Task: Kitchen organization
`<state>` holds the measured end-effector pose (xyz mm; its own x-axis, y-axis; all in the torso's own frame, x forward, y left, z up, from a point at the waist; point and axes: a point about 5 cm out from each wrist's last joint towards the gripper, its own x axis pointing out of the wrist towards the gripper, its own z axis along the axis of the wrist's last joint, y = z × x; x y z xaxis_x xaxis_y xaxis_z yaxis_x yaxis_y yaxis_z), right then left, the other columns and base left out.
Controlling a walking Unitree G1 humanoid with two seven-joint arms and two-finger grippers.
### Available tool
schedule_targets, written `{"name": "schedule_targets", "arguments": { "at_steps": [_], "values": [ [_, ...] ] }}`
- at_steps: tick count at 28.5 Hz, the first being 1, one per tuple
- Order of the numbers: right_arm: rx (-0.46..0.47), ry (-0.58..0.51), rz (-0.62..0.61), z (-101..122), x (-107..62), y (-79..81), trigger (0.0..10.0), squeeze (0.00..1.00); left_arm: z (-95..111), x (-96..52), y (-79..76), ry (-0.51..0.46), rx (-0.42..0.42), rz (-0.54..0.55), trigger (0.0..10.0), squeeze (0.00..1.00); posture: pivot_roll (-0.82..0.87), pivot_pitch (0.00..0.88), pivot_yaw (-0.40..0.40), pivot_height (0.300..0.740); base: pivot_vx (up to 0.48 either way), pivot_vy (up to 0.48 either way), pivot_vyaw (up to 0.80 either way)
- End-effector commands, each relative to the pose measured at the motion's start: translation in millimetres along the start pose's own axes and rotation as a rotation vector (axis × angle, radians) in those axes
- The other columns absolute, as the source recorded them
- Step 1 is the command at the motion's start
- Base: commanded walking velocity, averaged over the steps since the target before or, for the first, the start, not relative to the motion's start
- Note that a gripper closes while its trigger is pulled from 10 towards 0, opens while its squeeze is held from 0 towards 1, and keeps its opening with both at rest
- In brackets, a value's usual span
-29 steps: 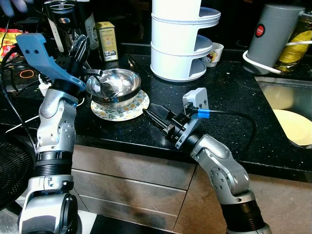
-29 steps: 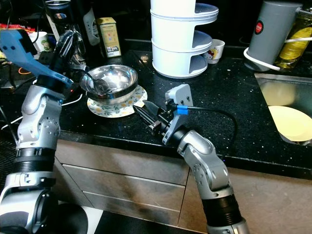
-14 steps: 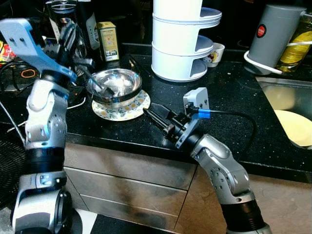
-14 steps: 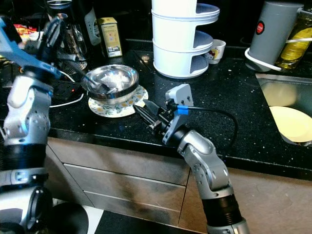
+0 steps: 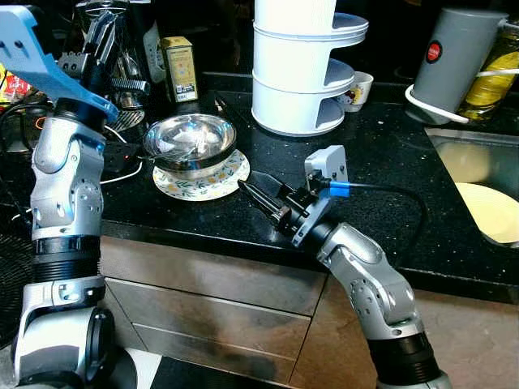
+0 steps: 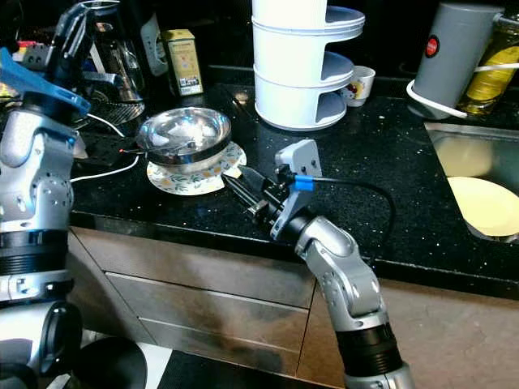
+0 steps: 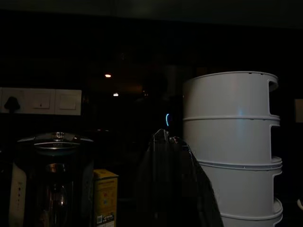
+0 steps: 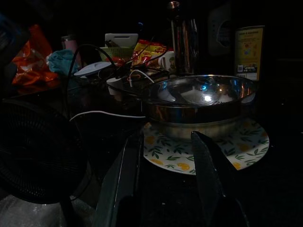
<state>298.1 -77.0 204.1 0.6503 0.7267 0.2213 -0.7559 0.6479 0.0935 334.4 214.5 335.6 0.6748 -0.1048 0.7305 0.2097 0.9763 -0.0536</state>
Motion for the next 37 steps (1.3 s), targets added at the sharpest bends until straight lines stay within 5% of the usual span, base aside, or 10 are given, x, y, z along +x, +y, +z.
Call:
{"name": "schedule_targets", "arguments": {
  "at_steps": [1, 5, 6, 7, 20, 37],
  "values": [
    [0.010, -0.008, -0.004, 0.2, 1.1, -1.6, 10.0, 0.00, -2.2, -2.7, -4.2, 0.012, -0.008, -0.002, 0.0, 0.00, 0.01, 0.000, -0.017, 0.740, 0.000, 0.000, 0.00],
    [0.010, -0.008, -0.004, 0.3, 0.6, -2.0, 10.0, 0.00, -5.8, -6.3, -8.6, 0.027, -0.022, 0.000, 0.0, 0.00, 0.01, 0.000, -0.017, 0.740, 0.000, 0.000, 0.00],
    [0.010, -0.008, -0.004, 0.3, 0.5, -2.1, 10.0, 0.00, -8.5, -8.8, -11.4, 0.039, -0.029, 0.002, 4.1, 0.00, 0.01, 0.000, -0.017, 0.740, 0.000, 0.000, 0.00],
    [0.011, -0.008, -0.004, 0.3, 0.4, -2.3, 10.0, 0.00, -10.6, -10.7, -14.0, 0.047, -0.034, 0.003, 9.5, 0.00, 0.01, 0.000, -0.017, 0.740, 0.000, 0.000, 0.00],
    [0.014, -0.006, -0.001, -1.1, 1.9, -2.7, 10.0, 0.00, -10.4, -12.1, -26.1, 0.065, -0.040, -0.023, 10.0, 0.00, 0.02, 0.000, -0.015, 0.740, 0.000, 0.000, 0.00],
    [0.008, -0.012, 0.007, -2.1, 5.6, -3.3, 10.0, 0.00, -19.1, -32.0, -51.2, 0.121, -0.073, -0.072, 10.0, 0.00, 0.03, 0.000, -0.022, 0.740, 0.000, 0.000, 0.00]
  ]
}}
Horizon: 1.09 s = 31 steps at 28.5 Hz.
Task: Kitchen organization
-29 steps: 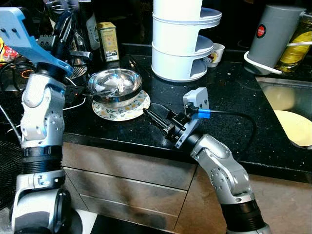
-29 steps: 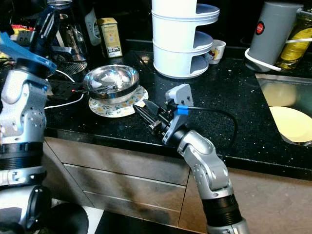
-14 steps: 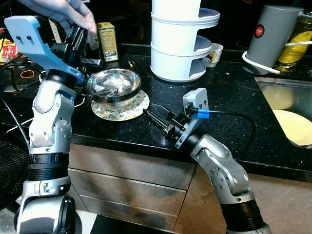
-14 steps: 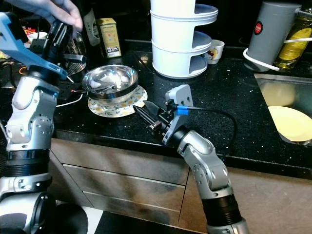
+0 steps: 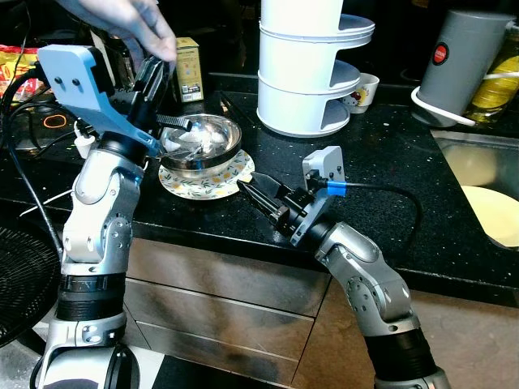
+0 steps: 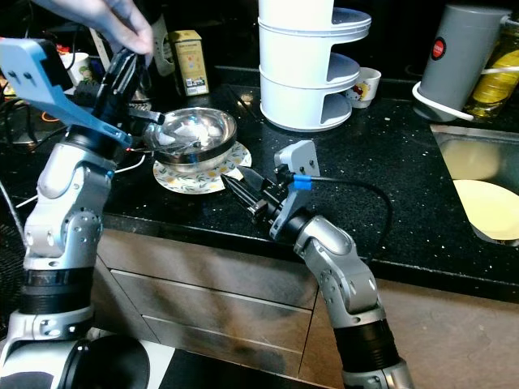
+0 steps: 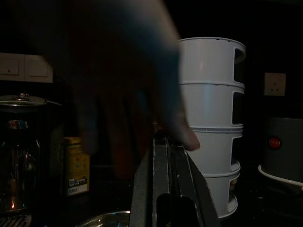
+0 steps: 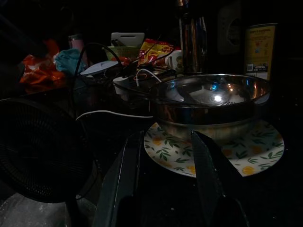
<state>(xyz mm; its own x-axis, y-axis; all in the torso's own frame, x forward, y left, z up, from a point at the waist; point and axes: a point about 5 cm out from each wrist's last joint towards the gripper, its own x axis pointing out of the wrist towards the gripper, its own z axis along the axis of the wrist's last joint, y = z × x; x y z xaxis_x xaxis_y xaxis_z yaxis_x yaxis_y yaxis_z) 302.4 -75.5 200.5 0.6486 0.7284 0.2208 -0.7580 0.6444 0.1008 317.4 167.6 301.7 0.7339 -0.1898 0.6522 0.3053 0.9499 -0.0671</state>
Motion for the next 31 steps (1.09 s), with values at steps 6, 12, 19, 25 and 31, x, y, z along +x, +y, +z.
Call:
{"name": "schedule_targets", "arguments": {
  "at_steps": [6, 12, 19, 25, 31],
  "values": [
    [0.007, -0.017, 0.004, 2.0, 4.2, -1.3, 10.0, 0.00, 0.2, -1.2, -8.1, 0.011, 0.004, -0.007, 10.0, 0.00, 0.04, 0.000, -0.026, 0.740, 0.000, 0.000, 0.00],
    [0.011, -0.018, 0.006, 1.7, 5.1, -2.1, 10.0, 0.00, -1.1, -2.7, -15.5, 0.015, -0.018, -0.020, 10.0, 1.00, 0.04, 0.000, -0.028, 0.740, 0.000, 0.000, 0.00],
    [0.016, -0.019, 0.006, 1.2, 5.5, -2.7, 10.0, 0.00, 0.7, -2.2, -16.9, 0.012, -0.013, -0.015, 10.0, 1.00, 0.04, 0.000, -0.028, 0.740, 0.000, 0.000, 0.00],
    [0.018, -0.019, 0.008, 0.8, 5.8, -2.9, 10.0, 0.00, 2.8, -0.9, -19.3, 0.017, -0.006, -0.030, 10.0, 0.00, 0.04, 0.000, -0.027, 0.740, 0.000, 0.000, 0.00],
    [0.018, -0.019, 0.010, 0.2, 5.9, -2.7, 10.0, 0.00, 2.8, -1.0, -19.6, 0.018, -0.007, -0.030, 10.0, 0.00, 0.04, 0.000, -0.023, 0.740, 0.000, 0.000, 0.00]
  ]
}}
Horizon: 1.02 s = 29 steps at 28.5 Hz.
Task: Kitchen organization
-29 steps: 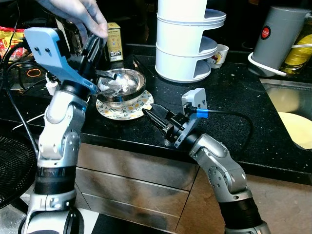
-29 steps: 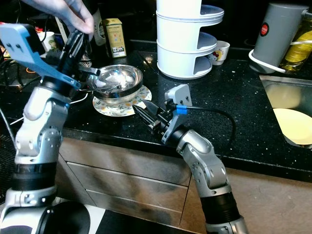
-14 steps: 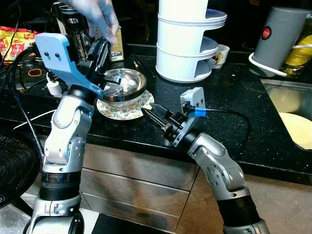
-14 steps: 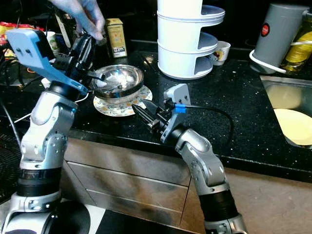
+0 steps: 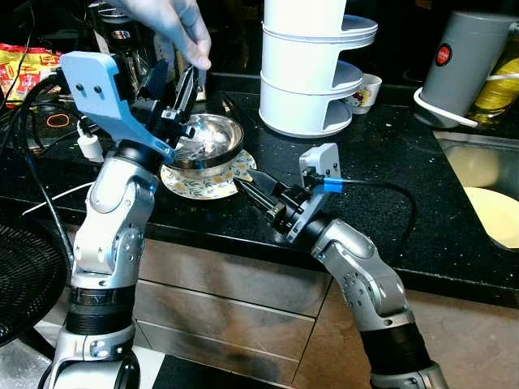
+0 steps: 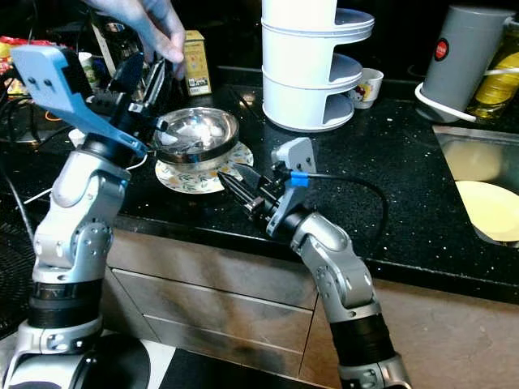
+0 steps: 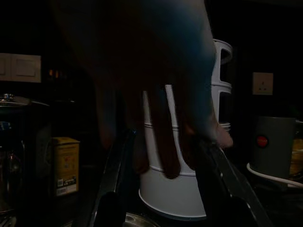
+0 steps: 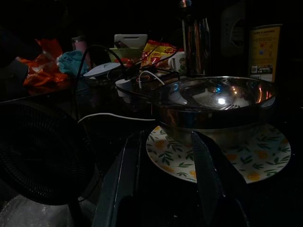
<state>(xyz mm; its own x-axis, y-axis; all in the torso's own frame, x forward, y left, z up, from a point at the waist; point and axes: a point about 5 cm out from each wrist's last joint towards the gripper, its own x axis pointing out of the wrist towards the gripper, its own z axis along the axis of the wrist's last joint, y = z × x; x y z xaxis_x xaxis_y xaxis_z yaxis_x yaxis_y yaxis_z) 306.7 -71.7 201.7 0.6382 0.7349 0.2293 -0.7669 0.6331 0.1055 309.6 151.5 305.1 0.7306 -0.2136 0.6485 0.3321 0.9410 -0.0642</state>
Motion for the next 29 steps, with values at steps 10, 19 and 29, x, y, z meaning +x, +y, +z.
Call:
{"name": "schedule_targets", "arguments": {
  "at_steps": [10, 19, 29],
  "values": [
    [0.007, -0.008, 0.001, -0.5, 0.0, -2.2, 10.0, 0.00, -1.5, 0.9, -3.4, 0.020, 0.007, -0.016, 10.0, 0.00, 0.04, 0.000, -0.025, 0.740, 0.000, 0.000, 0.00],
    [0.002, -0.010, 0.003, -0.3, 0.9, -2.1, 10.0, 0.00, -3.7, 0.5, -5.0, 0.028, 0.006, -0.021, 10.0, 0.00, 0.04, 0.000, -0.025, 0.740, 0.000, 0.000, 0.00],
    [0.012, -0.026, -0.008, 0.6, -0.1, -3.1, 10.0, 0.00, -17.7, -12.7, -6.3, 0.082, 0.013, -0.003, 10.0, 0.00, 0.04, 0.000, -0.016, 0.740, 0.000, 0.000, 0.00]
  ]
}}
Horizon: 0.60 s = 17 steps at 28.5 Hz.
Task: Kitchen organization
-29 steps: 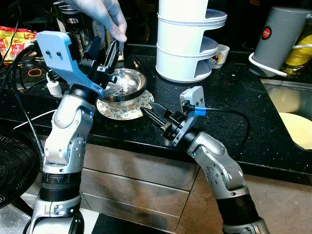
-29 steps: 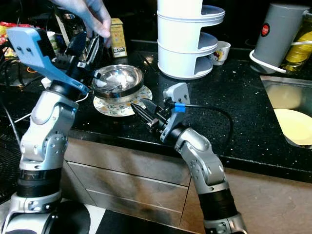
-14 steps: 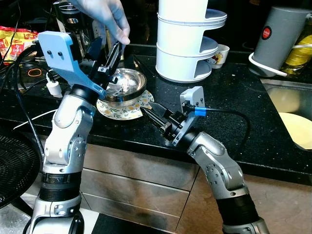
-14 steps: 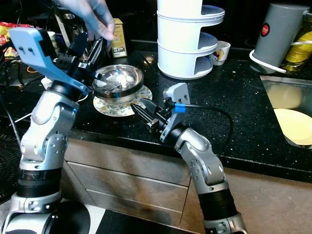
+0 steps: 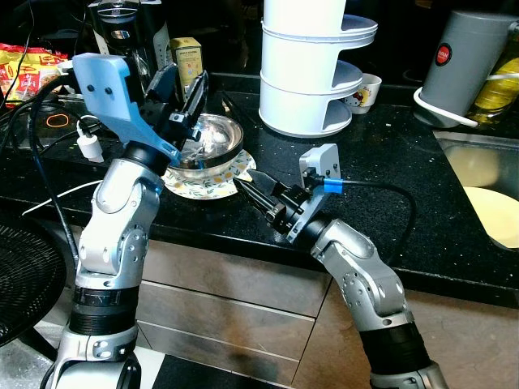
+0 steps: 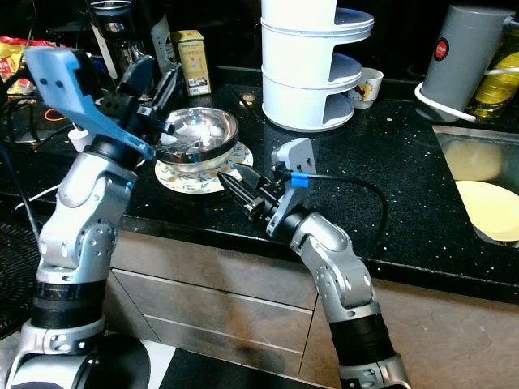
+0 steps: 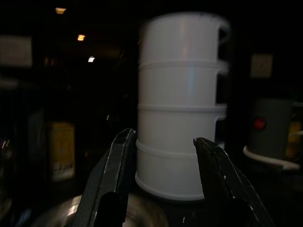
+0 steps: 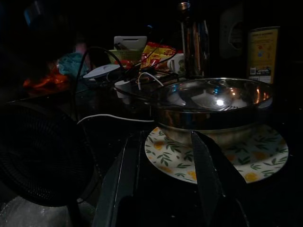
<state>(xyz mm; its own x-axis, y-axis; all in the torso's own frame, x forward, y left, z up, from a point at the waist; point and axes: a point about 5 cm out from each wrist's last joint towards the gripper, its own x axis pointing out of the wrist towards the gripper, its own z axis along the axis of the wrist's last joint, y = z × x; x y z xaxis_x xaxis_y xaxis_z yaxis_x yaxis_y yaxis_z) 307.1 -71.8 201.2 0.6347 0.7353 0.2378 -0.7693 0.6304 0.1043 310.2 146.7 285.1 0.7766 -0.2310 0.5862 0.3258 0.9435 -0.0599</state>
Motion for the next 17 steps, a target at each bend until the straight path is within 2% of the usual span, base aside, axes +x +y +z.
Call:
{"name": "schedule_targets", "arguments": {
  "at_steps": [1, 8, 9, 10, 11, 17],
  "values": [
    [0.014, -0.020, -0.014, 1.3, -0.5, -3.0, 10.0, 0.00, -2.2, -2.4, -3.5, 0.007, 0.005, -0.003, 10.0, 0.00, 0.04, 0.000, -0.016, 0.740, 0.000, 0.000, 0.00],
    [0.038, -0.042, -0.034, 4.2, -3.2, -6.6, 10.0, 0.00, -7.1, -14.6, -13.2, 0.025, 0.072, 0.011, 10.0, 0.00, 0.04, 0.000, -0.009, 0.740, 0.000, 0.000, 0.00],
    [0.064, -0.058, -0.064, 5.8, -7.5, -9.9, 10.0, 0.00, -13.7, -26.9, -21.2, 0.050, 0.092, 0.036, 10.0, 0.00, 0.04, 0.000, -0.009, 0.740, 0.000, 0.000, 0.00],
    [0.064, -0.058, -0.064, 5.8, -7.5, -9.9, 10.0, 0.00, -13.7, -26.9, -21.2, 0.050, 0.092, 0.036, 10.0, 0.00, 0.04, 0.000, -0.009, 0.740, 0.000, 0.000, 0.00],
    [0.112, -0.081, -0.100, 6.7, -12.1, -14.8, 10.0, 0.00, -17.3, -33.1, -27.4, 0.065, 0.107, 0.041, 10.0, 0.00, 0.04, 0.000, -0.009, 0.740, 0.000, 0.000, 0.00],
    [0.173, -0.116, -0.161, 7.8, -18.1, -22.5, 10.0, 0.00, -16.8, -32.9, -33.5, 0.063, 0.132, 0.029, 10.0, 0.00, 0.04, 0.000, -0.010, 0.740, 0.000, 0.000, 0.00]
  ]
}}
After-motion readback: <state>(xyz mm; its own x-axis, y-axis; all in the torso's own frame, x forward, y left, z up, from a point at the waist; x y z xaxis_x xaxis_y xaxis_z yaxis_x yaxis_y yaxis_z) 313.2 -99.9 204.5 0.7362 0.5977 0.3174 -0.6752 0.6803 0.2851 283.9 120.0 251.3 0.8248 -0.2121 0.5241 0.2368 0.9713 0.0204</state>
